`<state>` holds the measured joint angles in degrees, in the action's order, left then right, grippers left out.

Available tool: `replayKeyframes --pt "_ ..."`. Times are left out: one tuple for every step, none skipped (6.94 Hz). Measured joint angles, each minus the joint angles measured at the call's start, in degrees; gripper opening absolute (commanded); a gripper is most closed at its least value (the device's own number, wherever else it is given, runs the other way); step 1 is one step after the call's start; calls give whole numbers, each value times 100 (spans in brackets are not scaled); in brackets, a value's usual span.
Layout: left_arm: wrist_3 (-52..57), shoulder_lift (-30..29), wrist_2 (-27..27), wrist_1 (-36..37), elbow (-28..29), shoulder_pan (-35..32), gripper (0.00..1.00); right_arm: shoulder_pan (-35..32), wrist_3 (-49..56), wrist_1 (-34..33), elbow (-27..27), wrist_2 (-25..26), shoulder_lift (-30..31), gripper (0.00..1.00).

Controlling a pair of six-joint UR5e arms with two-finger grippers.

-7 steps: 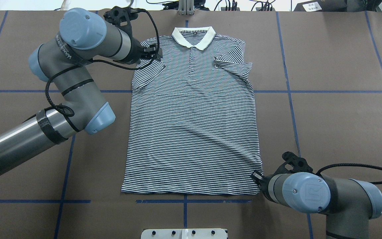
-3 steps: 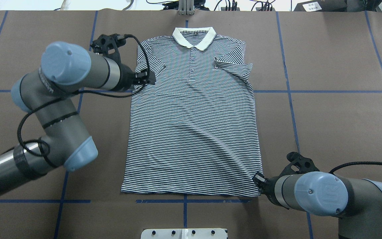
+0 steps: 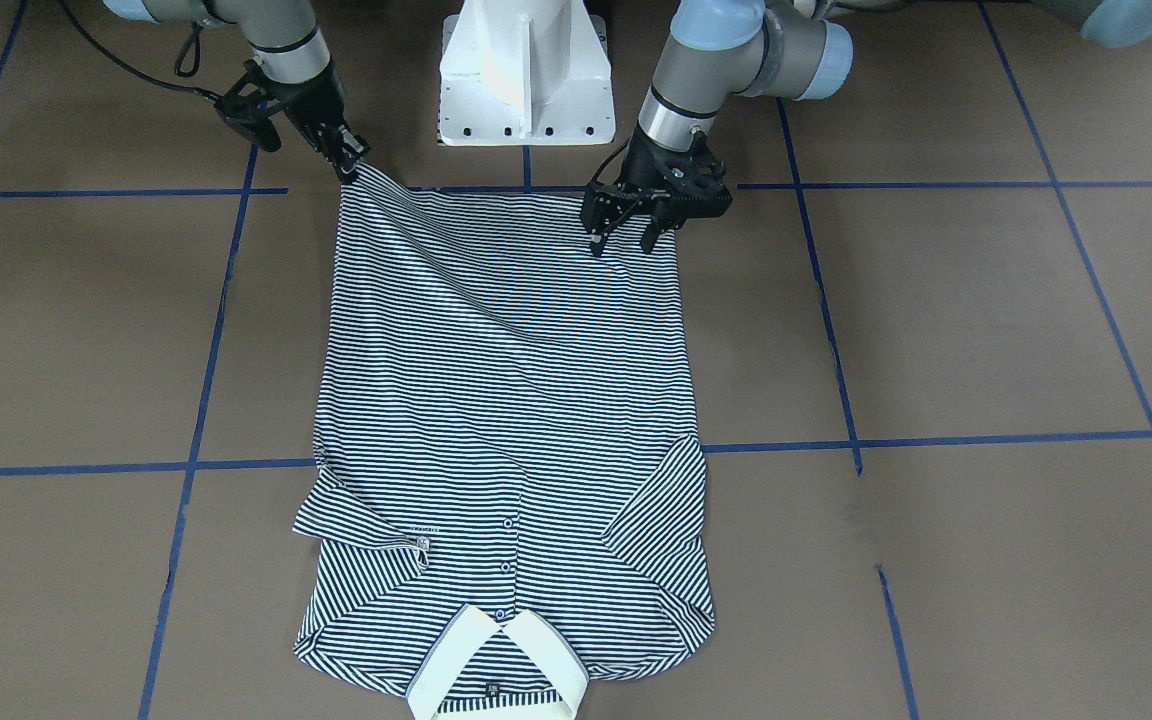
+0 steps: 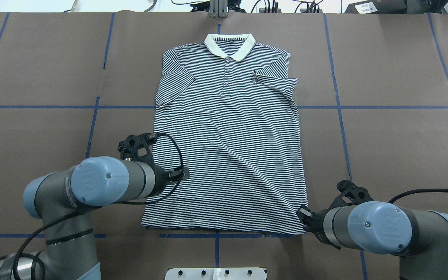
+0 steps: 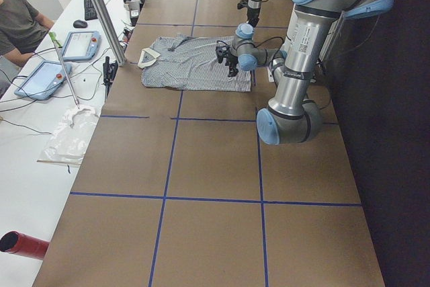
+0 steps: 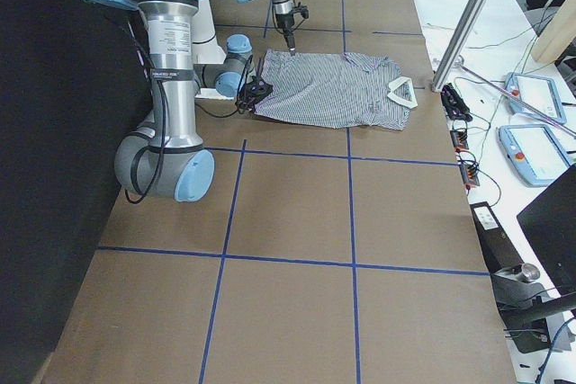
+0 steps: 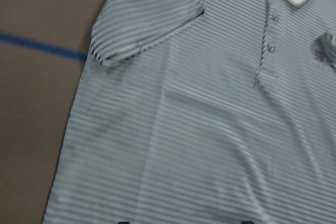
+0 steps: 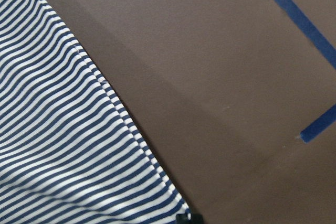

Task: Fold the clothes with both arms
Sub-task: 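Move the left gripper to the other hem corner and grasp both corners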

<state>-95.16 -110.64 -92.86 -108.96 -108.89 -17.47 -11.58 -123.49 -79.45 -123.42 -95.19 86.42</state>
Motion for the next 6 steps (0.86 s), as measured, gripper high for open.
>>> replayKeyframes --pt "-160 246 106 31 -83 245 77 6 2 0 -3 1 0 0" --pt "-222 406 139 68 -131 342 77 5 6 0 -6 6 4 0" --pt "-241 523 142 131 -168 381 77 4 6 0 -6 8 4 0" --pt "-246 580 140 201 -185 409 79 5 3 0 -9 9 1 0" --pt "-248 605 138 244 -193 422 79 5 1 0 -15 9 -1 0" --pt "-248 614 135 311 -217 428 68 2 0 0 -29 7 -1 0"
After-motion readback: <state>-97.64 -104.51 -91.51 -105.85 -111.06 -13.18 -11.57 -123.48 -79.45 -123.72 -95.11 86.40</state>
